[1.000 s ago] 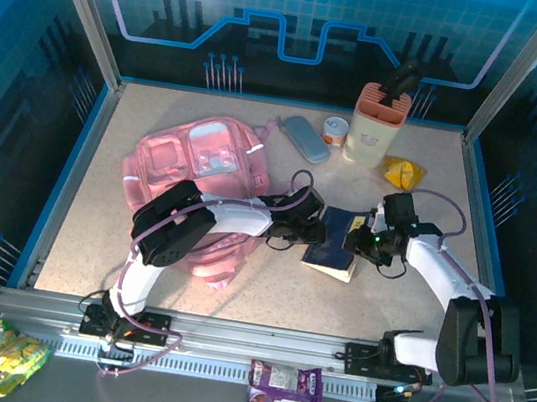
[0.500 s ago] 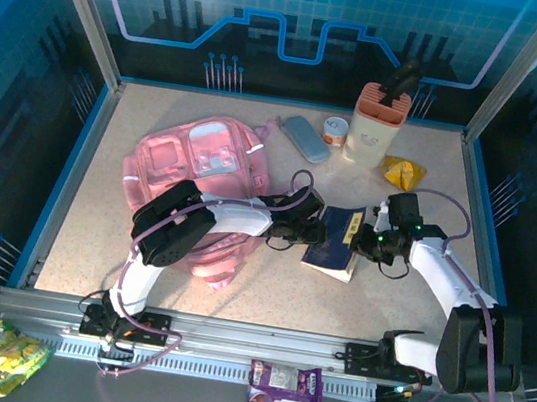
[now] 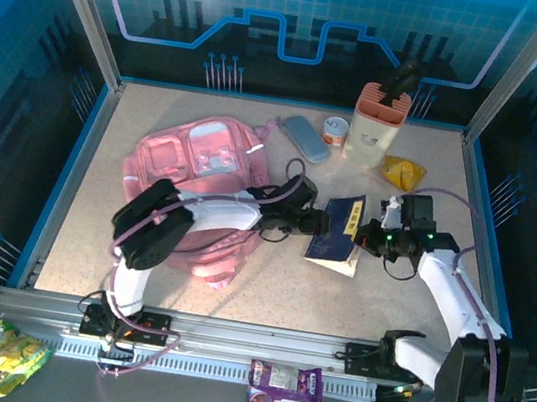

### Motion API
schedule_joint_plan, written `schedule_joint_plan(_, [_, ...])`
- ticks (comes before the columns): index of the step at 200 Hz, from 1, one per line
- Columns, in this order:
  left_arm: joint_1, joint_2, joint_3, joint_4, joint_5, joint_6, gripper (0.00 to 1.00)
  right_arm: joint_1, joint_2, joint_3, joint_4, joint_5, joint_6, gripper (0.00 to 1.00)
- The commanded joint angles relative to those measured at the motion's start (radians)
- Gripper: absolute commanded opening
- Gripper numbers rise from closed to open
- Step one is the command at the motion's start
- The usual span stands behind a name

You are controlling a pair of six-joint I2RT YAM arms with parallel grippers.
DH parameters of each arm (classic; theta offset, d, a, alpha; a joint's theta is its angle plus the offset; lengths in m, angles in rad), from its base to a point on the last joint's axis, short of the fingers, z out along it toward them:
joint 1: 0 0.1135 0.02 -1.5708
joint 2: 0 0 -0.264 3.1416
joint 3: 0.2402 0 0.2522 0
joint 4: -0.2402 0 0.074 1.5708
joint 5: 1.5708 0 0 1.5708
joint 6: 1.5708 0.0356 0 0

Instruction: Pack the student bag

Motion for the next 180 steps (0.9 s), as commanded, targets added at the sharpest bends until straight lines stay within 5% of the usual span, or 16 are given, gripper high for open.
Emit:
schedule_joint_plan(1, [0.027,-0.181,-0.044,0.001,0.013,0.012,0.71,-0.012,-0.062,0.025,0.005,-0.101,-0.019,0.00])
schedule_joint_plan(92, [0.221,-0.622,-0.410,0.150,0.212,-0.049,0.90,0.035,-0.132,0.099,0.214,-0.419,0.215,0.00])
schedule_joint_plan(140, [0.264,-0.657,-0.517,0.371,0.332,-0.110,0.88,0.102,-0.073,0.073,0.462,-0.486,0.387,0.00])
schedule_joint_plan(180, [0.265,-0.667,-0.576,0.605,0.381,-0.173,0.72,0.145,-0.018,0.066,0.514,-0.462,0.378,0.00])
